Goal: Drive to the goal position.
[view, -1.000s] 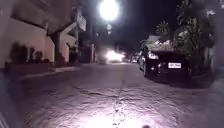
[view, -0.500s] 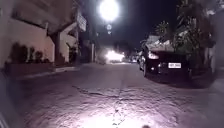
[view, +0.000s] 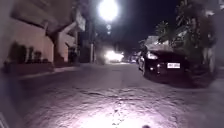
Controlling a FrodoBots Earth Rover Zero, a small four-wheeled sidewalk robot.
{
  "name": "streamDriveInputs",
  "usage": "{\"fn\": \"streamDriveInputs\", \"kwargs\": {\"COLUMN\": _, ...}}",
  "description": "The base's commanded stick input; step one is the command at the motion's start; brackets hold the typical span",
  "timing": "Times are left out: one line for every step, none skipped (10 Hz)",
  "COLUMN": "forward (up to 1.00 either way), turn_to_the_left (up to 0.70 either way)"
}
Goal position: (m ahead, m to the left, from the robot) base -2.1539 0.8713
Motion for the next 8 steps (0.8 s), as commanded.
{"fn": "streamDriveInputs", "kwargs": {"forward": -0.70, "turn_to_the_left": -0.35}}
{"fn": "streamDriveInputs", "kwargs": {"forward": -0.70, "turn_to_the_left": -0.35}}
{"fn": "streamDriveInputs", "kwargs": {"forward": -0.70, "turn_to_the_left": -0.35}}
{"fn": "streamDriveInputs", "kwargs": {"forward": -0.70, "turn_to_the_left": -0.35}}
{"fn": "streamDriveInputs", "kwargs": {"forward": -0.70, "turn_to_the_left": -0.35}}
{"fn": "streamDriveInputs", "kwargs": {"forward": -0.70, "turn_to_the_left": -0.35}}
{"fn": "streamDriveInputs", "kwargs": {"forward": -0.70, "turn_to_the_left": -0.35}}
{"fn": "streamDriveInputs", "kwargs": {"forward": -0.70, "turn_to_the_left": -0.35}}
